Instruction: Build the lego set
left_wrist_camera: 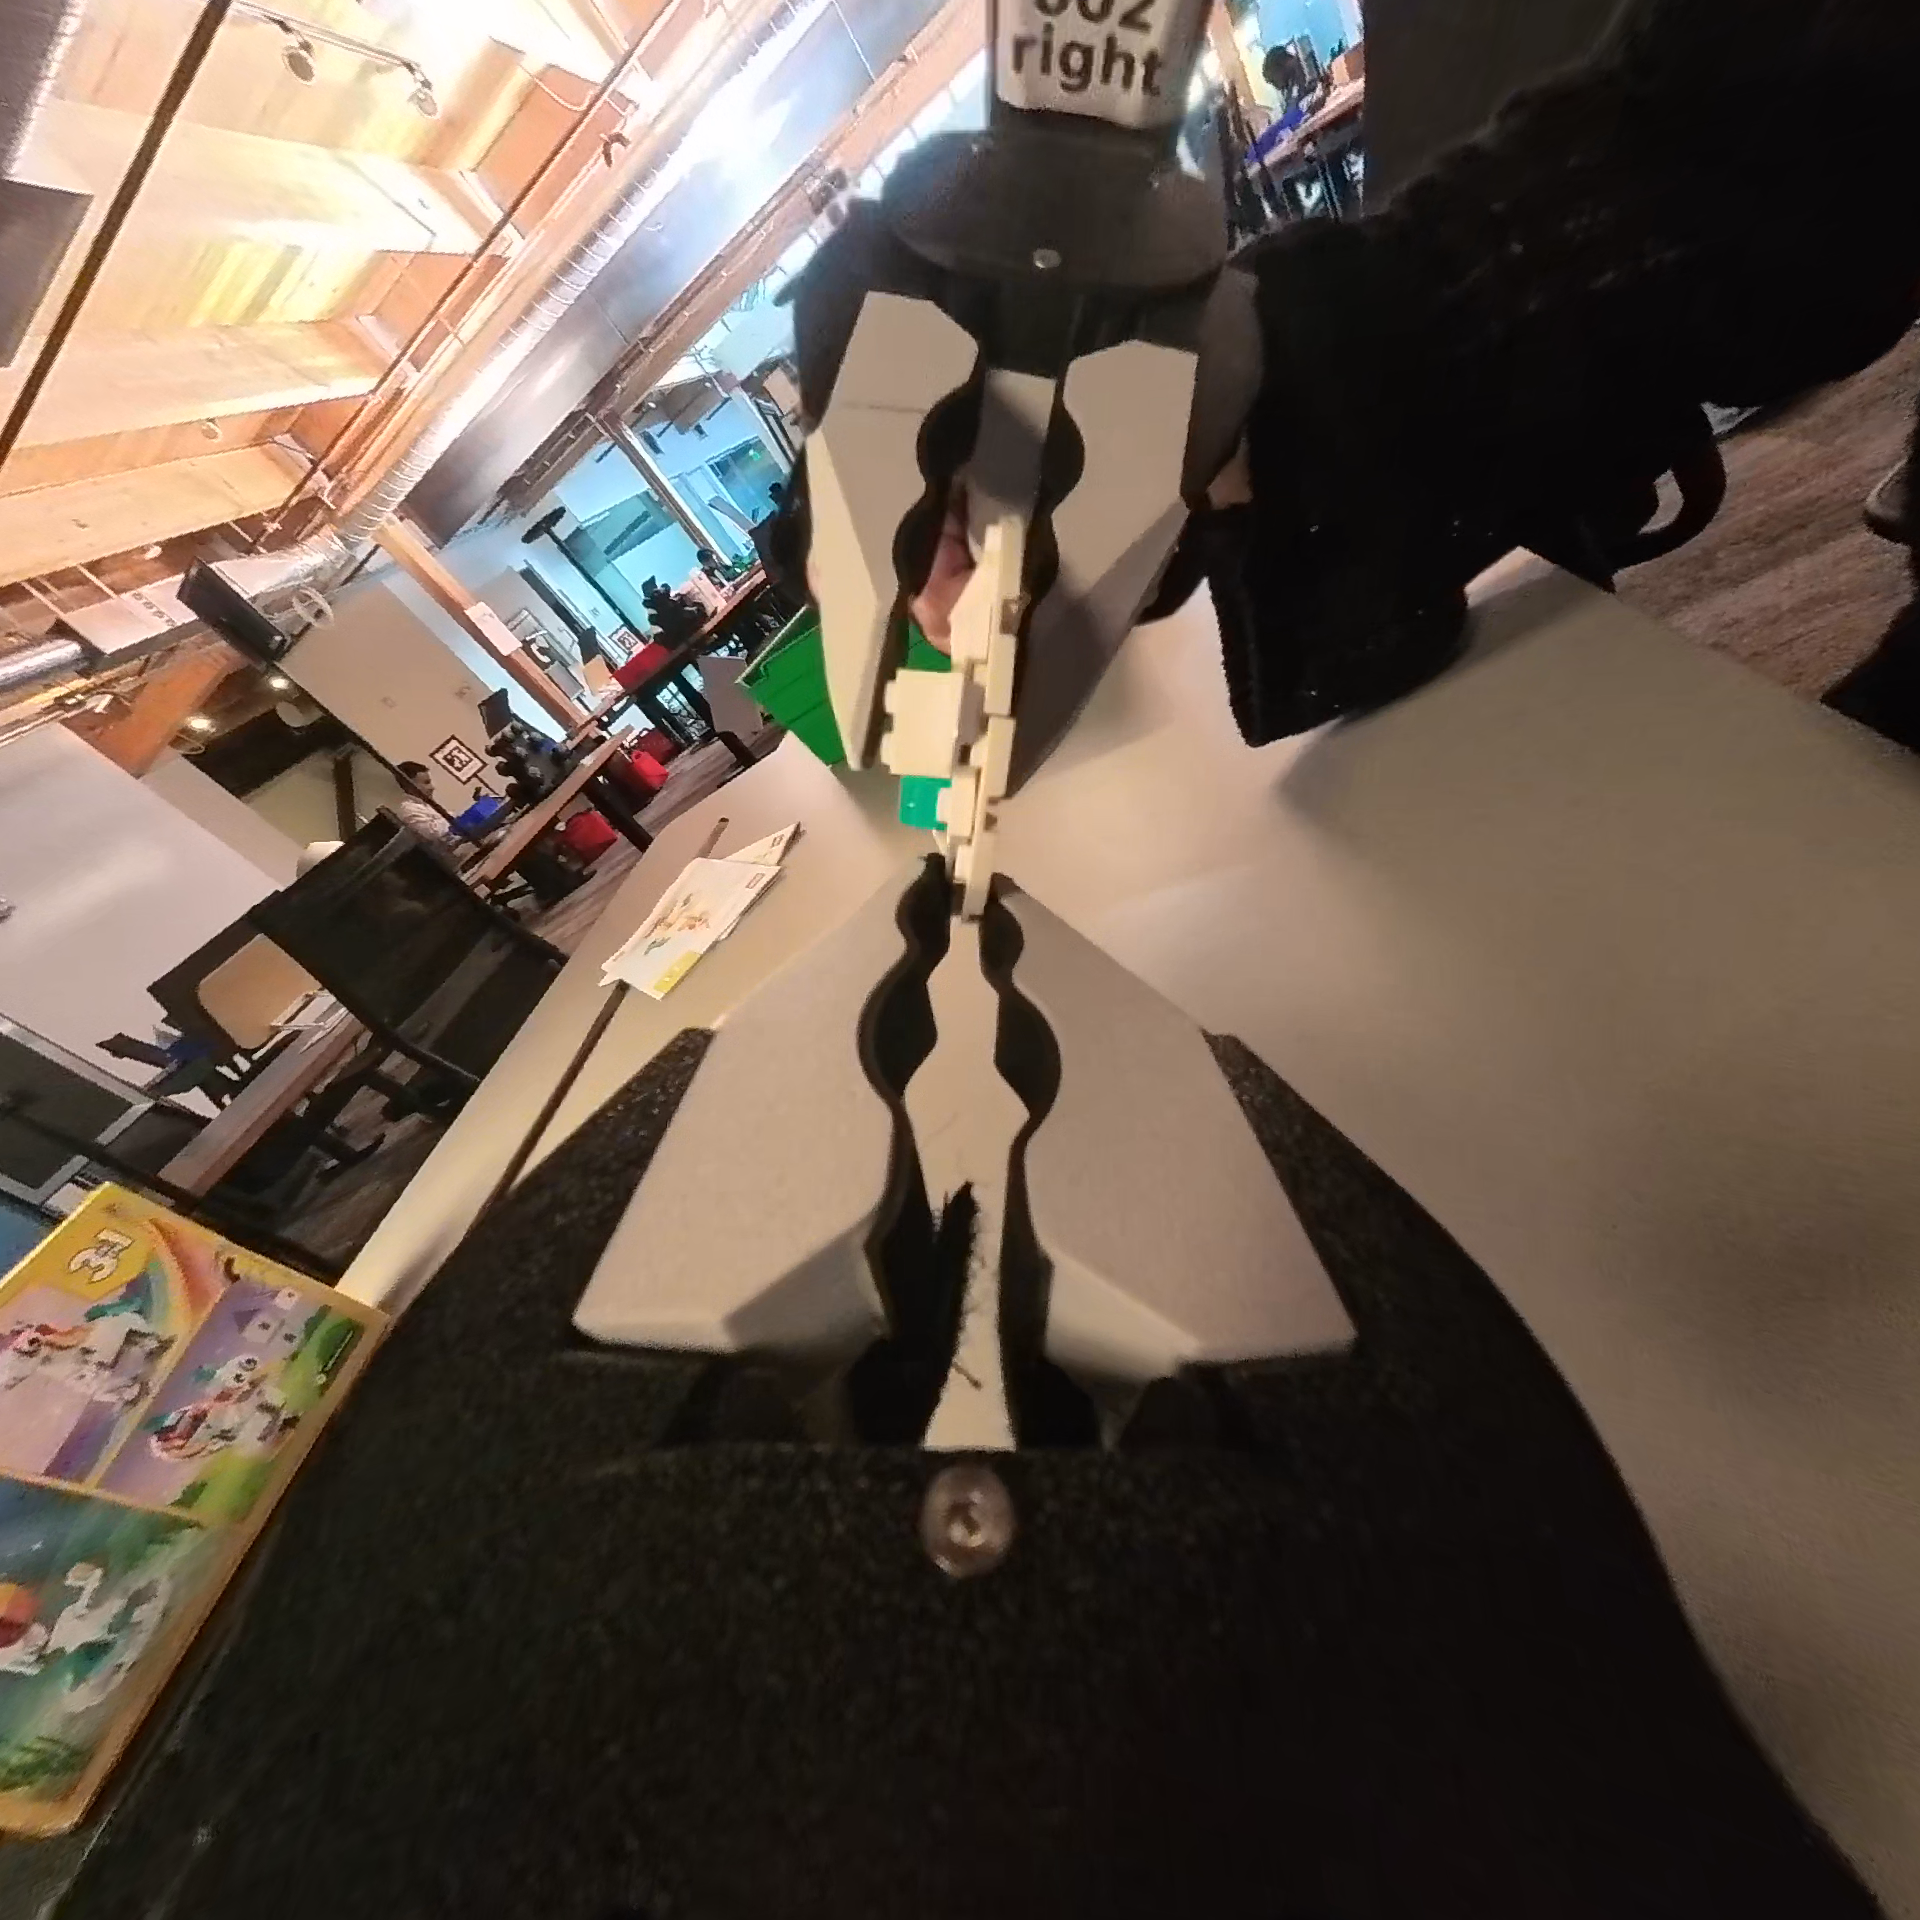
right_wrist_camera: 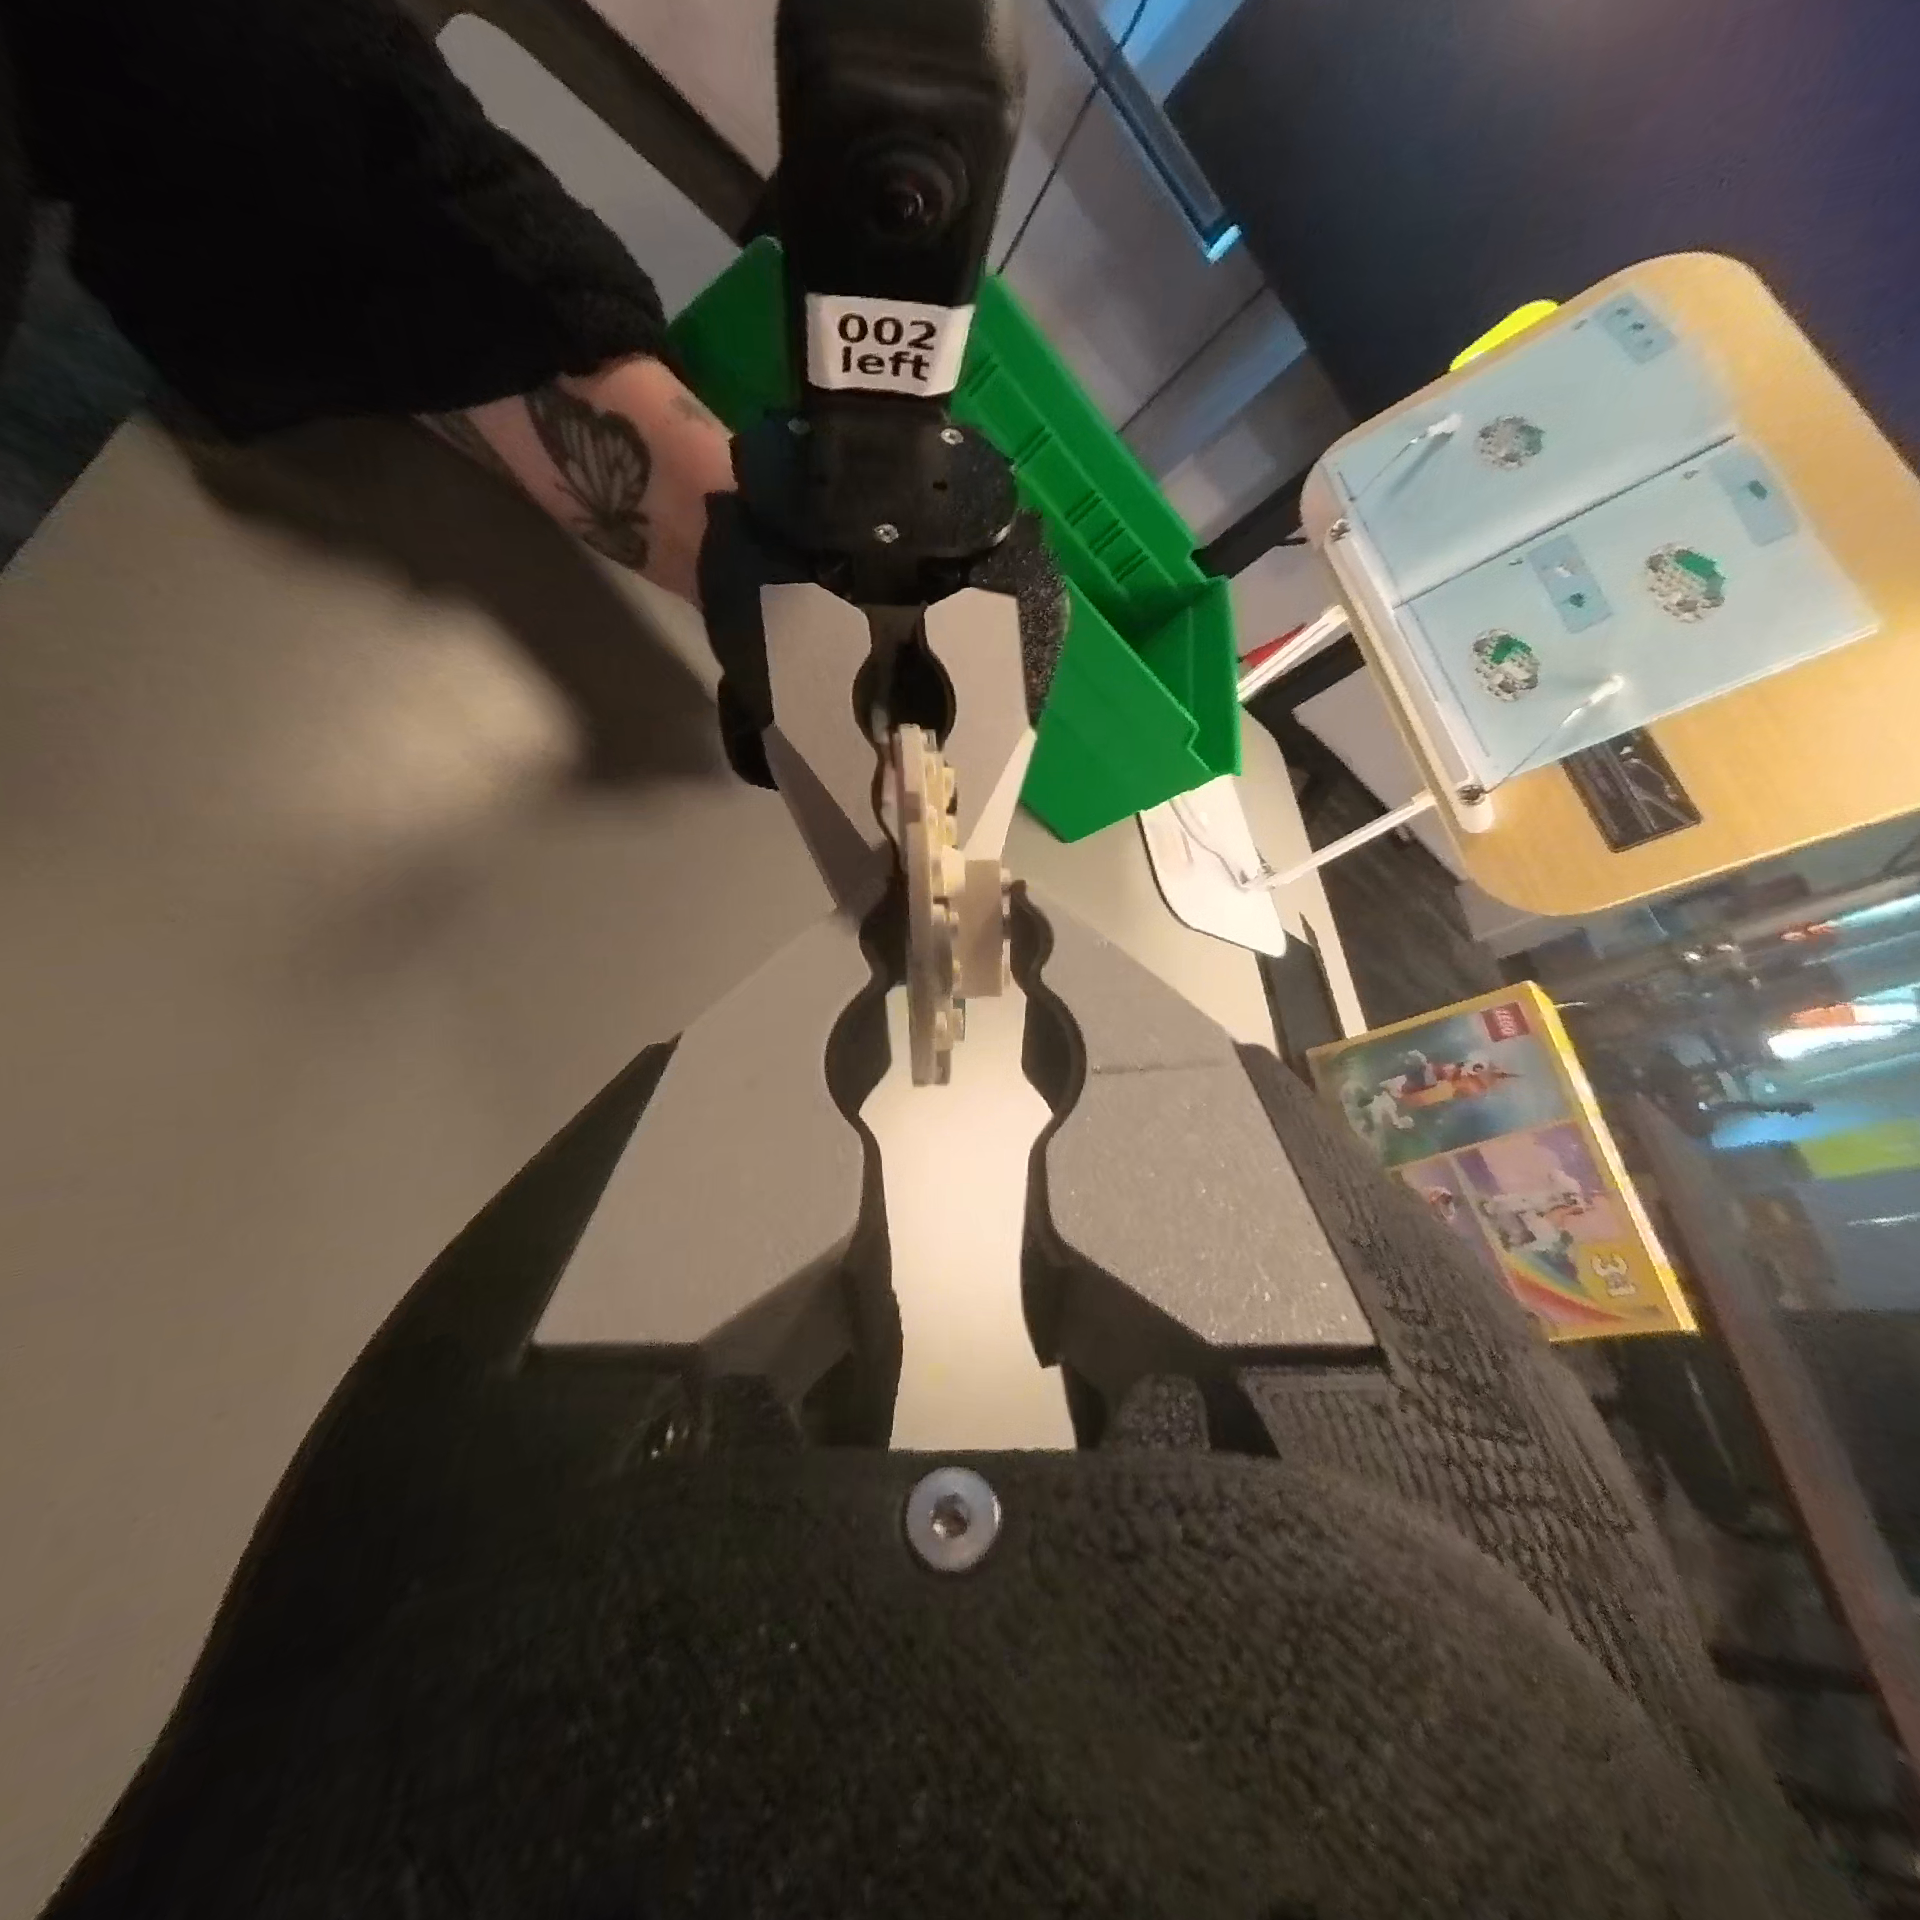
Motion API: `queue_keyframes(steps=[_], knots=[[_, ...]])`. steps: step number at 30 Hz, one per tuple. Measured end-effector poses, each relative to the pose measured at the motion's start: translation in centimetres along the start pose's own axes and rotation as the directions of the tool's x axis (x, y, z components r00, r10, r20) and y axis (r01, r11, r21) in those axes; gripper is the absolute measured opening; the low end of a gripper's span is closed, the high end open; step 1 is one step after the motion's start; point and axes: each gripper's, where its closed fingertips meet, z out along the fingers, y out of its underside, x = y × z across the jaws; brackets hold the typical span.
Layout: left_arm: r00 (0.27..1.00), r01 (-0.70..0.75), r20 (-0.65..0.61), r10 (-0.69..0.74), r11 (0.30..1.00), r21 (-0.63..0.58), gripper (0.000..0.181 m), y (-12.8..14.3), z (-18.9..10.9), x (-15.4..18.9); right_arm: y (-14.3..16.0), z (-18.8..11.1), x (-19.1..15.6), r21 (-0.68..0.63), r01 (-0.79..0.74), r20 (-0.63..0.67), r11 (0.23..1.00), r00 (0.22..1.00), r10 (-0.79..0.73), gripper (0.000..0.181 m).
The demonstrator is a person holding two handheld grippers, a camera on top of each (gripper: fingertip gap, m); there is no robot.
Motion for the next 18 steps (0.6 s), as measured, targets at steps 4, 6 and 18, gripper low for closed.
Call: queue_keyframes(steps=[4, 6, 18], knots=[[1.0, 0.001, -0.007, -0.001, 1.0, 0.012, 0.002, -0.4, 0.0, 0.1, 0.7, -0.3, 0.0, -0.009, -0.016, -0.001, 1.0, 1.0, 0.016, 0.026], [1.0, 0.002, -0.011, -0.002, 1.0, 0.01, 0.002, -0.3, 0.1, 0.3, 0.6, -0.4, -0.1, 0.003, -0.018, 0.005, 1.0, 1.0, 0.018, 0.024], [1.0, 0.002, -0.015, -0.003, 0.999, -0.032, 0.002, 0.8, 0.2, 0.3, 1.6, 0.0, -0.5, -0.008, -0.108, 0.061, 0.994, 0.992, 0.108, 0.017]])
